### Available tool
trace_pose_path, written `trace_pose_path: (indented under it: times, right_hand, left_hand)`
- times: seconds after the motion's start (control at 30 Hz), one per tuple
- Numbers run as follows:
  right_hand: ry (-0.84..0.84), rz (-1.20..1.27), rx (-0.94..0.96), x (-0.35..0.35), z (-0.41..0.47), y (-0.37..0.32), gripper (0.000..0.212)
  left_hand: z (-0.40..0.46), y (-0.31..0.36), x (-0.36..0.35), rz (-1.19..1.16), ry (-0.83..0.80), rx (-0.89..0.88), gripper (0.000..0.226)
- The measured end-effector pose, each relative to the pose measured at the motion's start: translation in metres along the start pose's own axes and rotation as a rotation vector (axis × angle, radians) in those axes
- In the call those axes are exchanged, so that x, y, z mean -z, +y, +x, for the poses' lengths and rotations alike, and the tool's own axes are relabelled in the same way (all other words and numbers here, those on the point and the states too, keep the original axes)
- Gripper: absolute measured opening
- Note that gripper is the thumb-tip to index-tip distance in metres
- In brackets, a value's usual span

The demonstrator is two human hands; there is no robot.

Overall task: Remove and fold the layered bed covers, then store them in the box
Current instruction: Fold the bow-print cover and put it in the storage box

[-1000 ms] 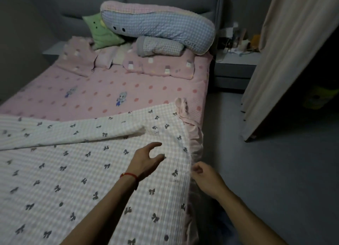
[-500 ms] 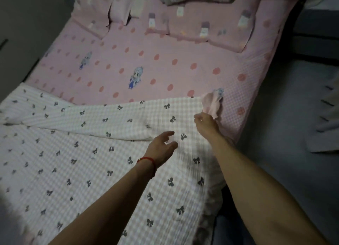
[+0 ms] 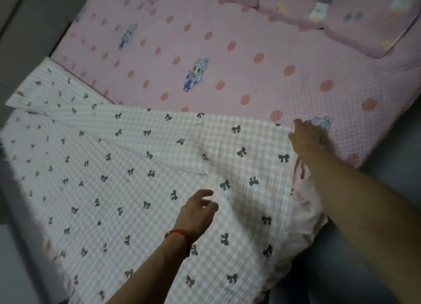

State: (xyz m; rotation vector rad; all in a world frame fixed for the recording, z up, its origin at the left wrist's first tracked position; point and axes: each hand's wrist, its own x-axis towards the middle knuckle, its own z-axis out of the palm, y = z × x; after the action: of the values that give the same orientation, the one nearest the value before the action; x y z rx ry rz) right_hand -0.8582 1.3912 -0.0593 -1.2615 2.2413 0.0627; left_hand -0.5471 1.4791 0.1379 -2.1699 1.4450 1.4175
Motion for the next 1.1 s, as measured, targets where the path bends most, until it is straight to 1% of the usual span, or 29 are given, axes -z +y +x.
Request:
trace_pose_path:
  times: [0.07, 0.1, 0.13, 0.23, 0.3, 0.37, 0.43, 0.5, 0.57, 0.6, 0.67, 0.77, 0.83, 0.87, 0.9, 0.97, 1.0, 1.07, 1.1]
  right_hand:
    - [0.001, -0.236, 0.018, 0.012, -0.010, -0.013, 0.014]
    - [0.020, -0.345, 0.037, 0.016, -0.020, -0.020, 0.010]
    - [0.047, -0.419, 0.078, 0.020, -0.032, -0.028, 0.011]
    - [0.099, -0.592, 0.253, 0.013, -0.069, -0.041, 0.031]
    - [0.088, -0.637, 0.361, 0.003, -0.095, -0.045, 0.033]
    - [0.029, -0.600, 0.437, -0.011, -0.124, -0.053, 0.026]
    - [0.050, -0.467, 0.465, -0.021, -0.162, -0.064, 0.024]
    - [0.140, -0.320, 0.542, -0.032, -0.192, -0.069, 0.031]
    - [0.314, -0.249, 0.698, -0.050, -0.234, -0.072, 0.041]
    - [0.354, -0.239, 0.777, -0.057, -0.252, -0.073, 0.044]
    - [0.404, -0.213, 0.901, -0.072, -0.302, -0.081, 0.039]
    - [0.486, -0.200, 0.989, -0.095, -0.381, -0.096, 0.029]
    - [0.464, -0.219, 1.021, -0.112, -0.439, -0.103, 0.027]
    - [0.464, -0.201, 1.012, -0.123, -0.484, -0.108, 0.028]
    - [0.479, -0.174, 1.029, -0.134, -0.515, -0.109, 0.030]
    - [0.425, -0.147, 1.018, -0.153, -0.582, -0.110, 0.035]
    - [0.368, -0.160, 1.014, -0.161, -0.604, -0.108, 0.035]
    - [0.293, -0.212, 1.014, -0.183, -0.641, -0.114, 0.030]
    - [0.266, -0.226, 1.001, -0.197, -0.653, -0.118, 0.027]
  left_hand:
    - [-0.002, -0.009, 0.003, 0.009, -0.004, 0.013, 0.036]
    - [-0.007, -0.016, 0.004, 0.012, -0.015, 0.027, 0.035]
    - [-0.010, -0.022, 0.005, 0.013, -0.026, 0.038, 0.035]
    - [-0.024, -0.046, 0.009, 0.003, -0.037, 0.070, 0.035]
    - [-0.032, -0.063, 0.011, -0.002, -0.028, 0.085, 0.034]
    - [-0.039, -0.085, 0.011, -0.020, -0.014, 0.091, 0.034]
    - [-0.052, -0.111, 0.012, -0.042, -0.016, 0.081, 0.032]
    - [-0.058, -0.132, 0.010, -0.065, -0.018, 0.077, 0.027]
    - [-0.072, -0.159, 0.012, -0.101, -0.017, 0.062, 0.022]
    - [-0.075, -0.170, 0.012, -0.135, -0.018, 0.059, 0.020]
    - [-0.089, -0.201, 0.018, -0.207, -0.034, 0.041, 0.021]
    - [-0.115, -0.256, 0.031, -0.343, -0.072, -0.004, 0.019]
    - [-0.130, -0.297, 0.038, -0.445, -0.088, -0.007, 0.016]
    - [-0.143, -0.325, 0.047, -0.488, -0.120, -0.008, 0.017]
    - [-0.149, -0.348, 0.049, -0.559, -0.153, 0.024, 0.023]
    - [-0.158, -0.386, 0.056, -0.717, -0.247, 0.104, 0.041]
    - [-0.154, -0.397, 0.056, -0.845, -0.279, 0.146, 0.046]
    - [-0.146, -0.412, 0.062, -1.037, -0.322, 0.178, 0.042]
    - [-0.139, -0.417, 0.066, -1.048, -0.294, 0.169, 0.038]
